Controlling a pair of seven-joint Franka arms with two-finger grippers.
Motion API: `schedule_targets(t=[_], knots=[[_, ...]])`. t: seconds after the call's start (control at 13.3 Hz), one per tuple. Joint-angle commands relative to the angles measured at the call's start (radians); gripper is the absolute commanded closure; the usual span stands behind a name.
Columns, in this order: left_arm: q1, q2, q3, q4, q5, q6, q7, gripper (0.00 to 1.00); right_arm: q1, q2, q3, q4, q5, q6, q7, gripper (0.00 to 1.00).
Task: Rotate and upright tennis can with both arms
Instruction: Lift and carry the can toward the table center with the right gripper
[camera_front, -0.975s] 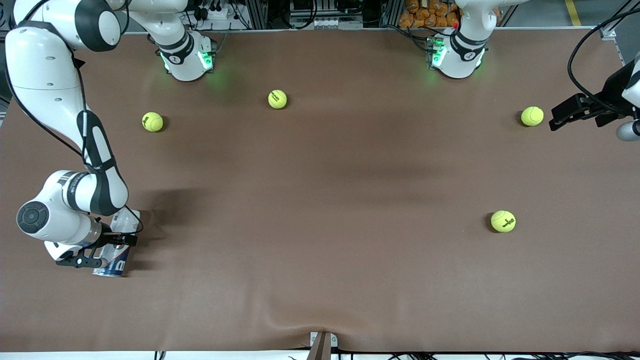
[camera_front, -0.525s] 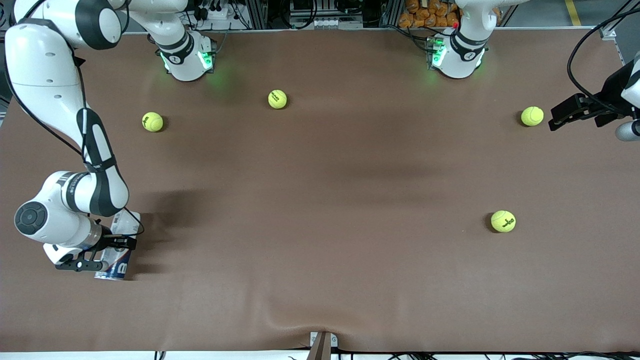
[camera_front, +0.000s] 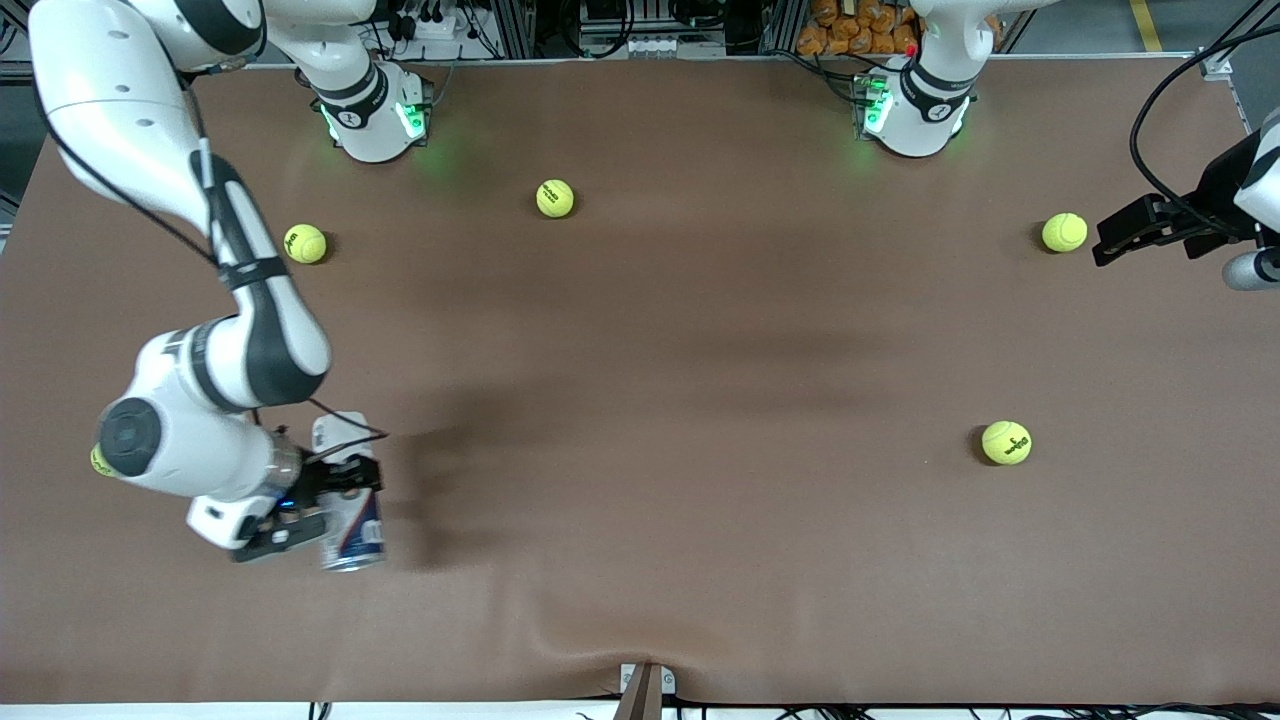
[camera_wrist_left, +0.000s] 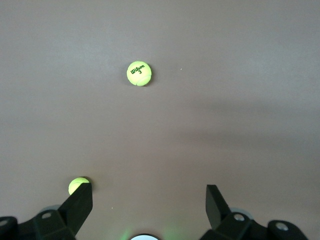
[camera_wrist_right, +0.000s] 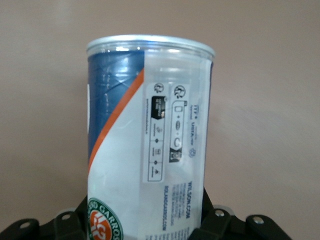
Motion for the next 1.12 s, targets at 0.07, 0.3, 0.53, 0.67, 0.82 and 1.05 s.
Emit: schedule_targets(t=[0.07,0.3,0.53,0.67,0.82,1.05], knots=[[-0.001,0.029,-0.004,0.005,-0.013,0.005,0.020,0.00,0.062,0.006,0.069,0.048,-0.065,-0.008,-0.288,0.19],[0.001,0.044,-0.005,0.005,-0.013,0.005,0.020,0.00,0.129,0.014,0.069,0.059,-0.060,0.074,-0.533,0.19],[0.007,0.052,-0.005,0.004,-0.015,0.005,0.021,0.00,0.227,0.021,0.067,0.058,-0.065,0.136,-0.742,0.19],[0.007,0.060,-0.005,0.002,-0.015,0.005,0.021,0.00,0.311,0.031,0.064,0.058,-0.072,0.162,-0.831,0.19],[0.007,0.061,-0.005,0.002,-0.015,0.005,0.020,0.00,0.397,0.043,0.060,0.056,-0.094,0.164,-0.833,0.20],[0.011,0.084,-0.004,0.004,-0.065,0.005,0.021,0.00,0.561,0.069,-0.008,0.053,-0.161,0.173,-0.710,0.20]])
